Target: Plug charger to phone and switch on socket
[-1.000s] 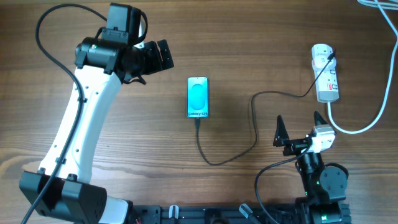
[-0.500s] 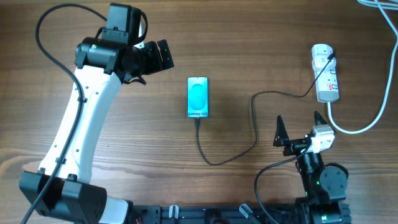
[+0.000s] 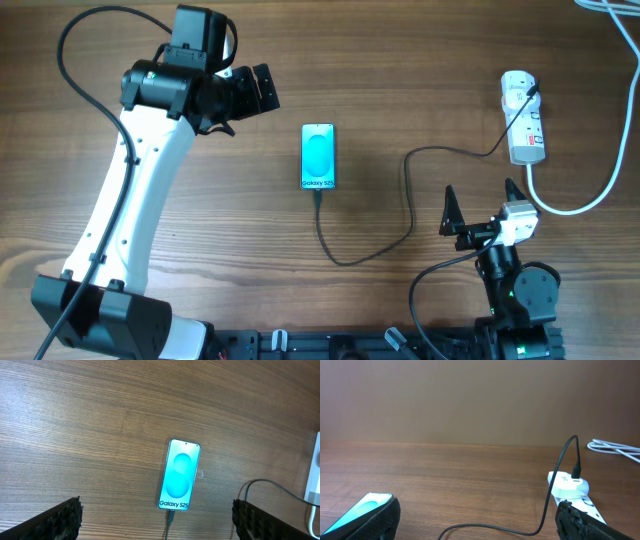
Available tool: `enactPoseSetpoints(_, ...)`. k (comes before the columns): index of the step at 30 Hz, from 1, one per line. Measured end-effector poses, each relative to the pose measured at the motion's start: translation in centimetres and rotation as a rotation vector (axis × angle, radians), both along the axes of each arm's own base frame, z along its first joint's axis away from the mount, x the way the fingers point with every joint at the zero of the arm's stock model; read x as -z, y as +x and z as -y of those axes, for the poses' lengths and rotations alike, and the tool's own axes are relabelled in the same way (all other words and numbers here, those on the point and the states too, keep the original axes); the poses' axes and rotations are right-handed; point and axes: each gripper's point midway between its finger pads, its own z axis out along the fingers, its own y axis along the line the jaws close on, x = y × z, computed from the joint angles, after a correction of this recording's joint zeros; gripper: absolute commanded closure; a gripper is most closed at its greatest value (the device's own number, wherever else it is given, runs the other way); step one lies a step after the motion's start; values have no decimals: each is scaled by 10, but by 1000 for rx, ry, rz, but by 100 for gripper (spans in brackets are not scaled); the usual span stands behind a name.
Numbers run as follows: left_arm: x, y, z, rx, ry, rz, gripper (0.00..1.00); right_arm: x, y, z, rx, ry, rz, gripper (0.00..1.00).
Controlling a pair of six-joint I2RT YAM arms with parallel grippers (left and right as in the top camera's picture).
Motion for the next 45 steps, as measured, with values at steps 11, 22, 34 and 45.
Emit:
enactPoseSetpoints(11,1,-3,-1,0,3,-13,0,0,0,0,0,0,0,0)
enactPoseSetpoints(22,18,-37,-8,0,10,-46,0,0,0,0,0,0,0,0)
enactPoseSetpoints(34,-7,-85,-19,14,-3,51,0,0,0,0,0,0,0,0)
enactPoseSetpoints(45,57,-128,-28,74,15,143,0,0,0,0,0,-1,1,0)
